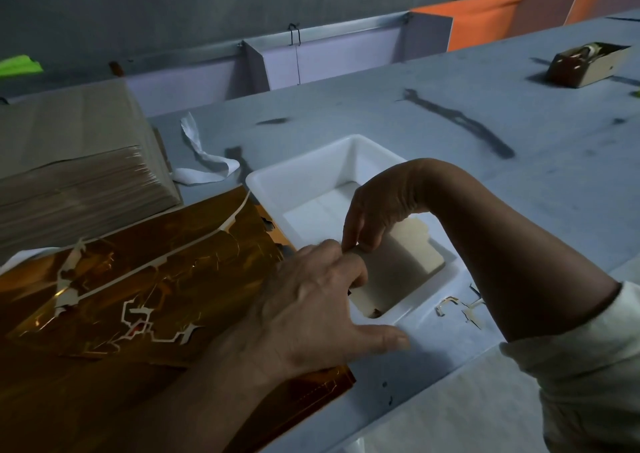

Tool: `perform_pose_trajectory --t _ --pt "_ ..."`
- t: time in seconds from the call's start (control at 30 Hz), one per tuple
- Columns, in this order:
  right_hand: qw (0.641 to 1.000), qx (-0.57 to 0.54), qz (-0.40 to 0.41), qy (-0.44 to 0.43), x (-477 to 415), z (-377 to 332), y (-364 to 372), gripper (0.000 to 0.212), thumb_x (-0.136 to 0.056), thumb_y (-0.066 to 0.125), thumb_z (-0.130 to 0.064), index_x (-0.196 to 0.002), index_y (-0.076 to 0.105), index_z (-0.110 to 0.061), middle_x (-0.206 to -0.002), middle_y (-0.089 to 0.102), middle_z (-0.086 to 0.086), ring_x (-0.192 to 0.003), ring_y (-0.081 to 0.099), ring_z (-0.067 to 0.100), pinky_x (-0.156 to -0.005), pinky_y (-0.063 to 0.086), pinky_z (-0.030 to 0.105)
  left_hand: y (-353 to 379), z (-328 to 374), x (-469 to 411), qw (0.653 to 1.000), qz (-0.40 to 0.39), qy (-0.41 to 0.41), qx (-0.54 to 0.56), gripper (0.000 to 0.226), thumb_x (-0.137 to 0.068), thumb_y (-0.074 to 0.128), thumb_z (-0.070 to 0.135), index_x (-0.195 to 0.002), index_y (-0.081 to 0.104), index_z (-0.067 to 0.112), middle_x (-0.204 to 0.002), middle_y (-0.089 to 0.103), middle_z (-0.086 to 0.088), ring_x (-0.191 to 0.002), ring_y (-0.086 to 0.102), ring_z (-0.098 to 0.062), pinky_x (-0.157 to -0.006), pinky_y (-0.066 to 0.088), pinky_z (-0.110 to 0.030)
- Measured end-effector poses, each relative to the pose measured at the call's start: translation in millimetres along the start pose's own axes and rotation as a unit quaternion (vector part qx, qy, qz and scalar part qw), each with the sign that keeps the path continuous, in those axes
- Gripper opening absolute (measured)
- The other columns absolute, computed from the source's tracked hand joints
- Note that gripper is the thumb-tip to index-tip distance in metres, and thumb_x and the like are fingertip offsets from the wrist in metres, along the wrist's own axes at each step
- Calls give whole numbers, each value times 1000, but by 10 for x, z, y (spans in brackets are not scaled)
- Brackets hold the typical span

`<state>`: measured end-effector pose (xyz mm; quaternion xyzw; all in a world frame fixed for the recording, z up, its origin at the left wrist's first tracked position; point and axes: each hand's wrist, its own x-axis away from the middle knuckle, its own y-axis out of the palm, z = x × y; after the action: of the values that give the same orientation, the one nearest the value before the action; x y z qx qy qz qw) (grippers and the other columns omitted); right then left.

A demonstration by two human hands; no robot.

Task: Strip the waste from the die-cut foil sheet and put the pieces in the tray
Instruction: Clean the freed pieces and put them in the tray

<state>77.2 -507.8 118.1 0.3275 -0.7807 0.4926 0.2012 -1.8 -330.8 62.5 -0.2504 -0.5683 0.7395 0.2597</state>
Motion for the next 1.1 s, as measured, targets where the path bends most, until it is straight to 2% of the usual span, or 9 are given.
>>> perform_pose_trajectory --t 0.13,0.23,0.3,0.5,0.63,0.73,0.87,1.0,1.1 --pt "1000 12 -3 2 -32 2 5 30 -88 68 -4 -91 68 -35 -87 69 -15 -89 65 7 -94 52 25 29 -21 -2 1000 4 2 -4 70 -61 39 94 -106 47 41 -101 41 17 -94 37 0 -74 30 -20" --pt "1000 26 -11 3 -41 0 -3 30 -88 70 -8 -87 67 -39 -70 67 -22 -79 62 2 -75 48 17 51 -31 -5 1000 3 0 1 66 -63 40 93 -103 45 41 -100 41 16 -95 36 -1 -74 30 -19" --pt "999 40 -17 2 -36 -17 -10 31 -89 69 -9 -87 66 -40 -67 66 -22 -77 62 2 -73 46 16 61 -34 -5 1000 6 -2 9 64 -64 42 92 -103 45 41 -100 40 17 -95 35 0 -75 29 -20" --pt "997 69 -24 10 -39 -67 10 28 -90 67 -11 -101 63 -37 -87 61 -11 -85 58 8 -84 47 22 86 -41 18 999 34 3 32 62 -64 44 90 -100 48 39 -99 40 16 -96 35 -1 -79 34 -23" --pt "996 90 -12 26 -25 -143 -16 31 -92 66 -17 -120 61 -32 -112 64 -4 -105 60 13 -99 46 31 77 -44 23 999 35 6 37 64 -66 49 87 -104 53 35 -104 42 14 -100 37 -4 -80 37 -26" --pt "996 85 7 18 -32 -248 -48 33 -96 62 -23 -128 60 -27 -126 62 -1 -118 58 17 -108 45 41 81 -71 53 996 49 13 80 60 -69 59 80 -105 56 32 -114 40 13 -104 38 -2 -82 40 -20" --pt "994 60 89 -27 -80 -473 -73 29 -96 61 -27 -126 62 -25 -121 66 -2 -110 61 15 -100 51 33 40 -156 139 982 115 -4 149 47 -76 66 67 -103 63 29 -114 39 16 -99 42 5 -75 36 0" --pt "971 30 210 -113 -209 -797 -22 19 -95 61 -21 -111 72 -23 -108 70 -1 -102 65 18 -93 54 32 -51 -447 301 962 165 -83 203 30 -84 63 57 -93 65 28 -105 46 17 -94 50 5 -70 43 -5" --pt "947 40 265 -179 -349 -1108 77 13 -95 57 -21 -101 69 -26 -93 62 -17 -96 58 9 -77 46 16 -74 -737 447 947 180 -175 200 21 -85 64 53 -84 62 32 -99 46 19 -90 52 6 -67 43 -7"
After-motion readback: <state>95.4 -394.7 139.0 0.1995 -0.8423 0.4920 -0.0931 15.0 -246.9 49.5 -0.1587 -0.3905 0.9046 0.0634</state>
